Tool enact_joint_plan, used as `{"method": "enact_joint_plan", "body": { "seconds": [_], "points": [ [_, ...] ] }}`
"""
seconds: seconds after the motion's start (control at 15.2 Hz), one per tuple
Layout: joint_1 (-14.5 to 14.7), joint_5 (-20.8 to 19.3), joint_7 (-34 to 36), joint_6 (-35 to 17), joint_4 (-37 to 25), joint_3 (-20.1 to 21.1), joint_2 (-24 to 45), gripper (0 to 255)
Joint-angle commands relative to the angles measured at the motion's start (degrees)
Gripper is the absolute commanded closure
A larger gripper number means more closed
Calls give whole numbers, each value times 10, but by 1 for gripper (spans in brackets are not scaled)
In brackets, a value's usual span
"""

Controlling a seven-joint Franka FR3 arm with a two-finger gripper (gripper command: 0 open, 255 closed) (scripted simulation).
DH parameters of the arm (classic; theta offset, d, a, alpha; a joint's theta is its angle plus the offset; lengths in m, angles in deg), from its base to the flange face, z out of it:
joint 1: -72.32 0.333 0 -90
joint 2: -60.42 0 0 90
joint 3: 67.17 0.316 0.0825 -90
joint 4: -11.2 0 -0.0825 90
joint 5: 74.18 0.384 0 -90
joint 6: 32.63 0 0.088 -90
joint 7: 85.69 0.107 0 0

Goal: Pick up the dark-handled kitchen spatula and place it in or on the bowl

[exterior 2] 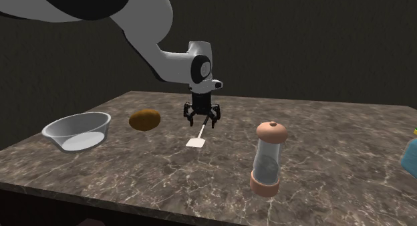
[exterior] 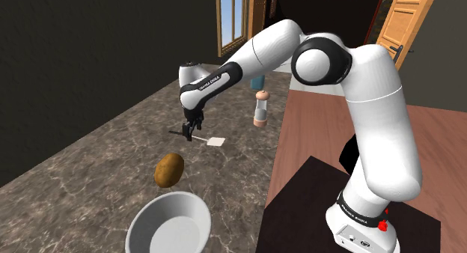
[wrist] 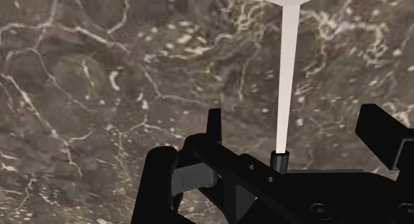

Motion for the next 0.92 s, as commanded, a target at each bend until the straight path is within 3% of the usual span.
{"method": "enact_joint_plan", "body": {
  "seconds": [0.0,0.33,0.4,0.86],
  "points": [
    [0,0,0,-2,-1,0,3,0],
    [0,0,0,-2,-1,0,3,0],
    [0,0,0,-2,-1,0,3,255],
    [0,0,0,-2,-1,0,3,255]
  ]
}}
